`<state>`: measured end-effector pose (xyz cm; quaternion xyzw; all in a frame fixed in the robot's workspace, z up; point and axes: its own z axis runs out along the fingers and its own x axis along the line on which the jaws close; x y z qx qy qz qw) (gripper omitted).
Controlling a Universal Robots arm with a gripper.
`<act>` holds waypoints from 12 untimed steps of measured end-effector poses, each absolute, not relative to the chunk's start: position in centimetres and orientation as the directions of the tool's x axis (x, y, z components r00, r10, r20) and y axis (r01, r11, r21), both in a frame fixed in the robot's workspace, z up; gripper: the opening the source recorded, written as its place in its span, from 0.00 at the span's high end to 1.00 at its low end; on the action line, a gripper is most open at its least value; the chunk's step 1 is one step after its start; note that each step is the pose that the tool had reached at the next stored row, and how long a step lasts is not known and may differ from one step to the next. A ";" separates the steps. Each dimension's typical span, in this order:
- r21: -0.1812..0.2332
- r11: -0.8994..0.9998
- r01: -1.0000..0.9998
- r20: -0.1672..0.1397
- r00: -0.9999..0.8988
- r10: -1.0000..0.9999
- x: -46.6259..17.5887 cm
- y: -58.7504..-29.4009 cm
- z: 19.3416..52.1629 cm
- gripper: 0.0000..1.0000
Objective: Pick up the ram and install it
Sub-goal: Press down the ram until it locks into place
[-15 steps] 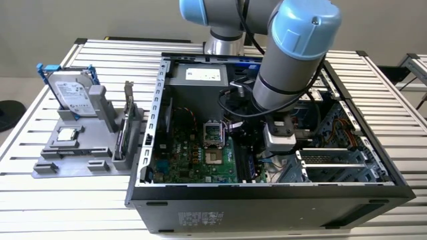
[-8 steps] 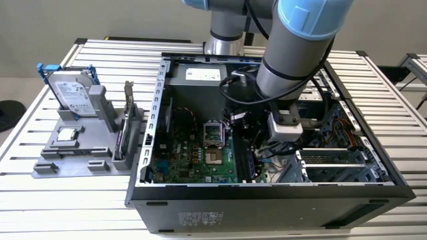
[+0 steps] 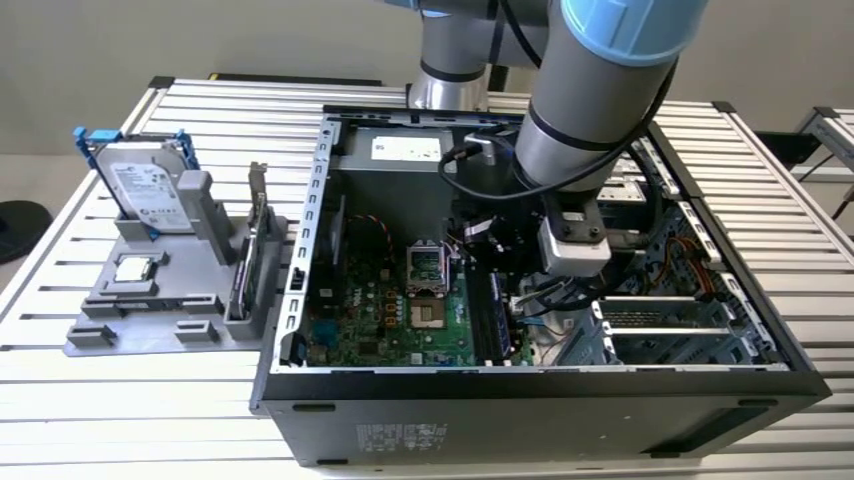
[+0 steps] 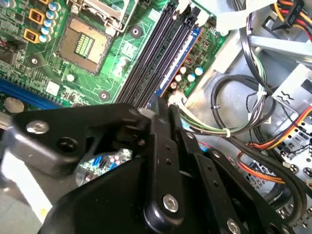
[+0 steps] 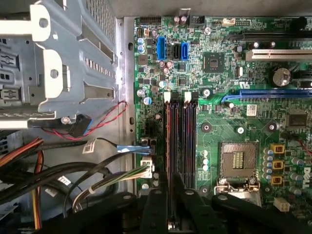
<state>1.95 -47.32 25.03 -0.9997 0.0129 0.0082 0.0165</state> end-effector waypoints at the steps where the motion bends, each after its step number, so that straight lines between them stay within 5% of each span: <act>1: -0.033 -0.999 -0.026 -0.017 1.000 -0.025 2.0 -47.3 25.0 1.00; 12: -0.039 -0.999 -0.026 -0.017 1.000 -0.025 2.0 -47.3 25.0 1.00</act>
